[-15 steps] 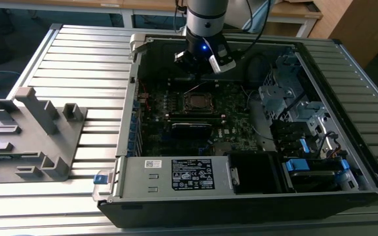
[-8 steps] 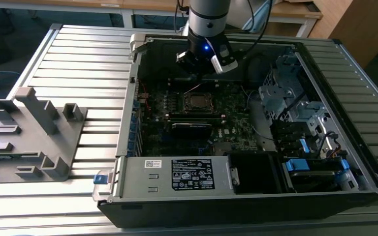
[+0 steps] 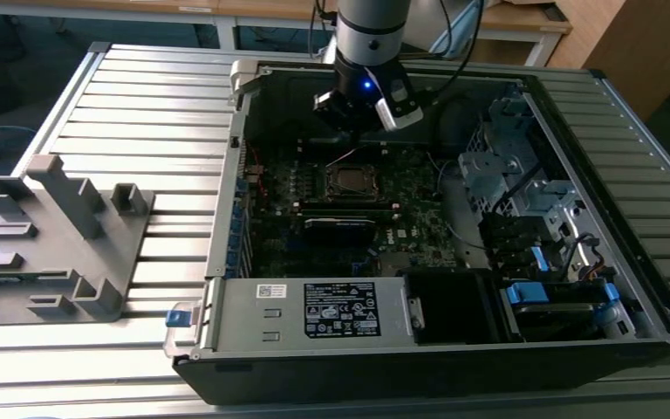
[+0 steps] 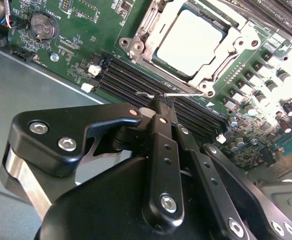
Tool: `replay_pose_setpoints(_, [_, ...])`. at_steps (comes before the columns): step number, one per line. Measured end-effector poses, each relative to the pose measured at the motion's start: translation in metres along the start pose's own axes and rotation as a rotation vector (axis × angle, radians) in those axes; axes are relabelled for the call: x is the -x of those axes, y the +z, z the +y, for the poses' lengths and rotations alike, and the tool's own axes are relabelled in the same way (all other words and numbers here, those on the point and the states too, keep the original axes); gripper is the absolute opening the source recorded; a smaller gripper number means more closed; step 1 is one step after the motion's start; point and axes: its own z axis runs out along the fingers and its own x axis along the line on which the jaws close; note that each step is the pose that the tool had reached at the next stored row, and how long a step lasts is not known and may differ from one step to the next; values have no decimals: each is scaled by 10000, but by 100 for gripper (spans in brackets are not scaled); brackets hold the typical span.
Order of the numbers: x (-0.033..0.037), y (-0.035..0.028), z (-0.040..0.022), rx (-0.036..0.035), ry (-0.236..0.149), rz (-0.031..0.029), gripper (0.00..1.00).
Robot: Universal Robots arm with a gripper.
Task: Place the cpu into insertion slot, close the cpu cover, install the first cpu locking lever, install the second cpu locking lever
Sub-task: 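Install the first cpu locking lever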
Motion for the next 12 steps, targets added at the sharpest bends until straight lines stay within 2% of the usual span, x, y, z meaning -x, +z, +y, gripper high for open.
replay_pose_setpoints(8, [5, 0, 0, -1, 0, 0, 11])
replay_pose_setpoints(10, [25, 2, 0, -1, 0, 0, 11])
replay_pose_setpoints(12, [92, 7, 0, -1, 0, 1, 11])
